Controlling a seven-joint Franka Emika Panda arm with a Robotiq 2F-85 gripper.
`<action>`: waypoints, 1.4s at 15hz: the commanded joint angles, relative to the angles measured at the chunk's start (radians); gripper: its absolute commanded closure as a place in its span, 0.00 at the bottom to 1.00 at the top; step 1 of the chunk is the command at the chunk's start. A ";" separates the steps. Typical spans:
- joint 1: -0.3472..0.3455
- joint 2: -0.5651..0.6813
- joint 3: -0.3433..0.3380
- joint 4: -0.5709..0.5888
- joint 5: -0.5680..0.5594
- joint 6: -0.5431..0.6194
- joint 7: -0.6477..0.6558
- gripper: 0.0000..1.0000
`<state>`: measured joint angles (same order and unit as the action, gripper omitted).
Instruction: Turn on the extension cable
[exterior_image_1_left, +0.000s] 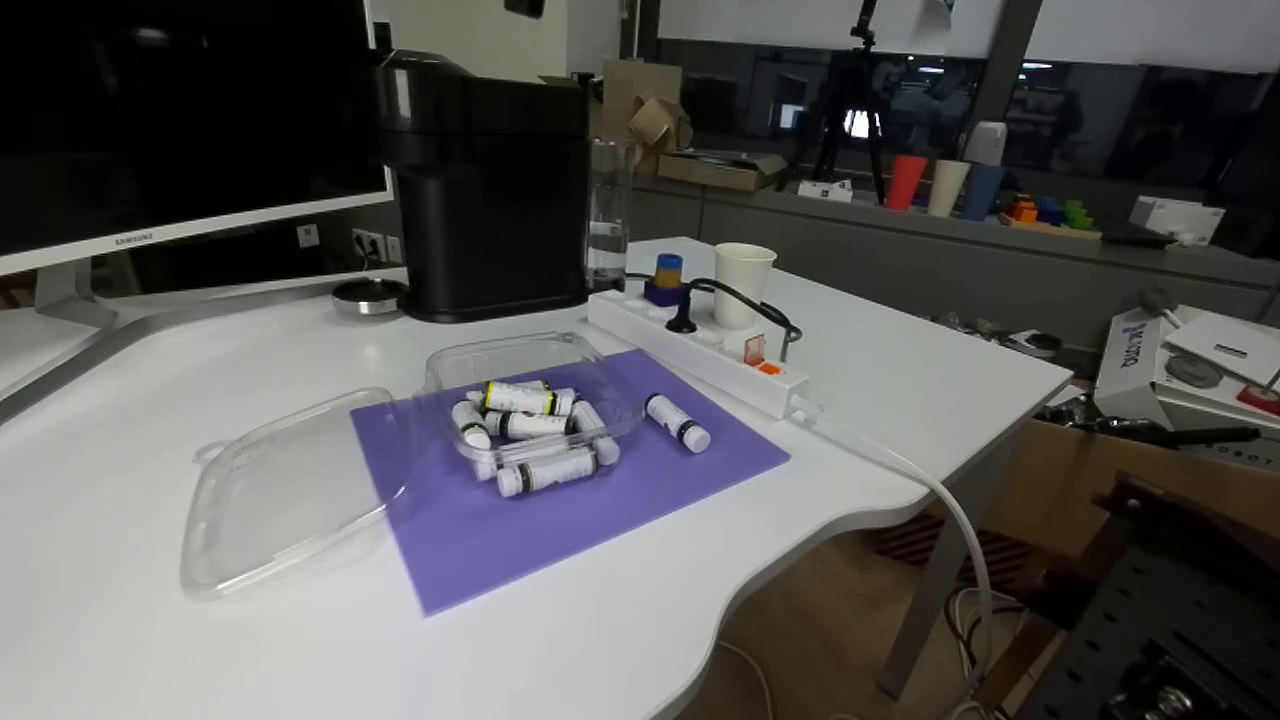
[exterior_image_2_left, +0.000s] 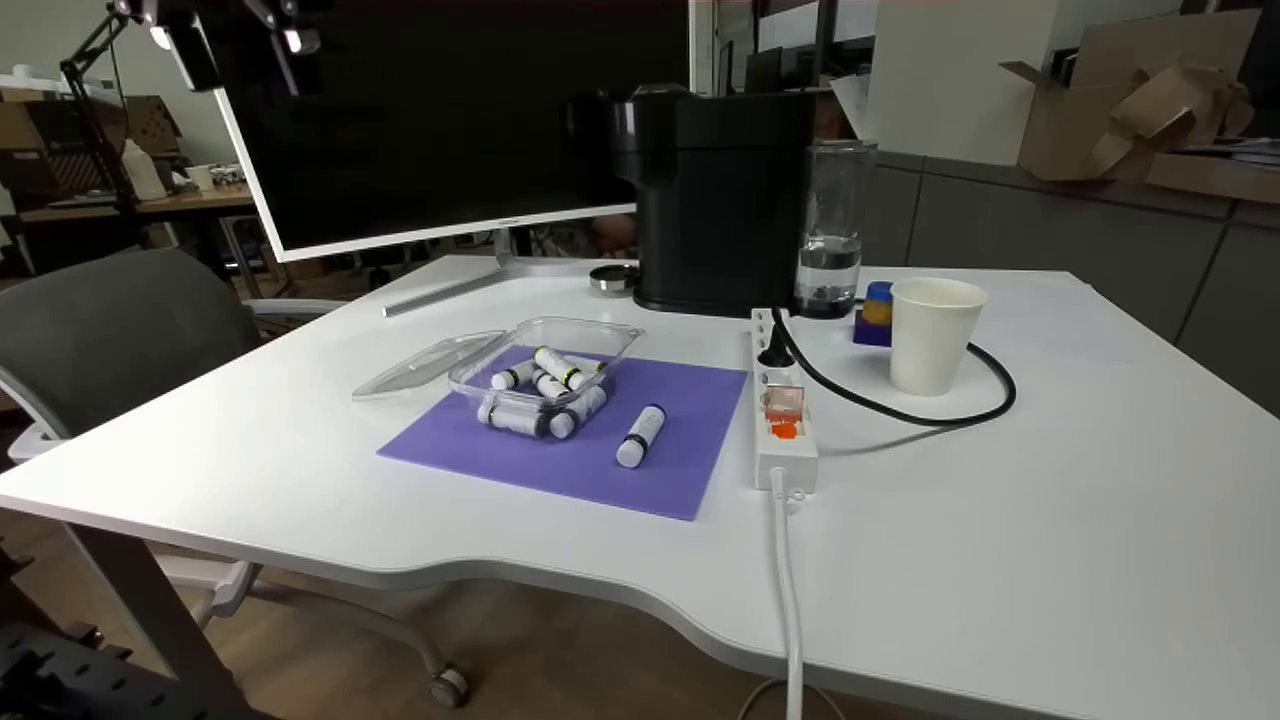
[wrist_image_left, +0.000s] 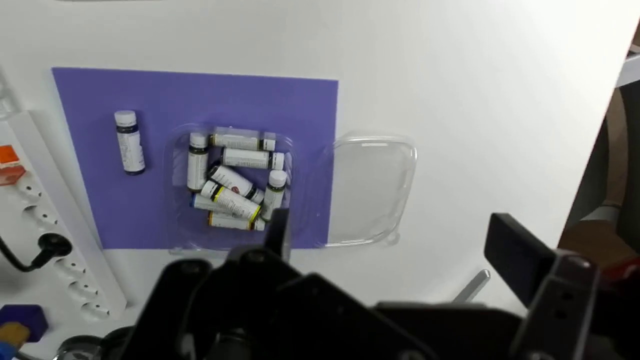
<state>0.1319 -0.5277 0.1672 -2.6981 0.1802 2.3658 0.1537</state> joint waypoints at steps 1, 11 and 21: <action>-0.060 0.028 -0.061 0.023 -0.109 0.013 -0.091 0.00; -0.153 0.148 -0.325 0.066 -0.184 -0.049 -0.556 0.00; -0.245 0.365 -0.339 0.167 -0.273 0.068 -0.443 0.00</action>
<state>-0.0729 -0.2619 -0.1771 -2.5893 -0.0494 2.3894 -0.3811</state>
